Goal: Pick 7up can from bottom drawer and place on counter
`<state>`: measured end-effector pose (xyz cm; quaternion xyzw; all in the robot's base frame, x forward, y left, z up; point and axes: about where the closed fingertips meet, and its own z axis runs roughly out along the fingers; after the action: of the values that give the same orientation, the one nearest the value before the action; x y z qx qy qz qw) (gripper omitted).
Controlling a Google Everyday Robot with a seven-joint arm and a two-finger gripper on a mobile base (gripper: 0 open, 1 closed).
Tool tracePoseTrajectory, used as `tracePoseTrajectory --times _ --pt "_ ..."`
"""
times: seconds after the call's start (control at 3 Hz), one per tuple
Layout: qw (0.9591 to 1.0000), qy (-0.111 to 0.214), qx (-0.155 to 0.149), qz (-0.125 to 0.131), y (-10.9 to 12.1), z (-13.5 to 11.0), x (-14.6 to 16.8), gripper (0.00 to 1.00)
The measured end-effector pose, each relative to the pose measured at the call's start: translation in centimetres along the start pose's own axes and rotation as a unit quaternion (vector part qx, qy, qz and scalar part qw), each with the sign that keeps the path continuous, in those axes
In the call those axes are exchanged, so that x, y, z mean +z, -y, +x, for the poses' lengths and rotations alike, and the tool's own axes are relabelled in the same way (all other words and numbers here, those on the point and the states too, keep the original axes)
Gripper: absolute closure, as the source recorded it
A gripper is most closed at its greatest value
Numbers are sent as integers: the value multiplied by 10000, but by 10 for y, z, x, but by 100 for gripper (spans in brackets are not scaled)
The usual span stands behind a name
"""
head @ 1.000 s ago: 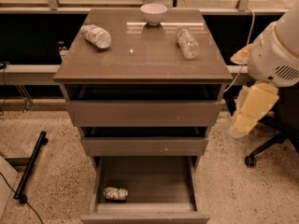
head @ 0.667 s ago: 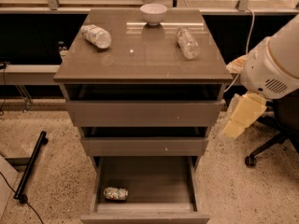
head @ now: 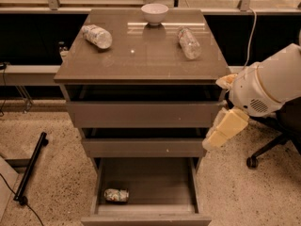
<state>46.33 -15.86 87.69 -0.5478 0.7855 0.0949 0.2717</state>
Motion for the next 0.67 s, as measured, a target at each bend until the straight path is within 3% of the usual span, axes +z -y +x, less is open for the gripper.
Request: tracePoseTrajectory --times 0.67 --pt "9996 23 256 88 -4 4 8 0"
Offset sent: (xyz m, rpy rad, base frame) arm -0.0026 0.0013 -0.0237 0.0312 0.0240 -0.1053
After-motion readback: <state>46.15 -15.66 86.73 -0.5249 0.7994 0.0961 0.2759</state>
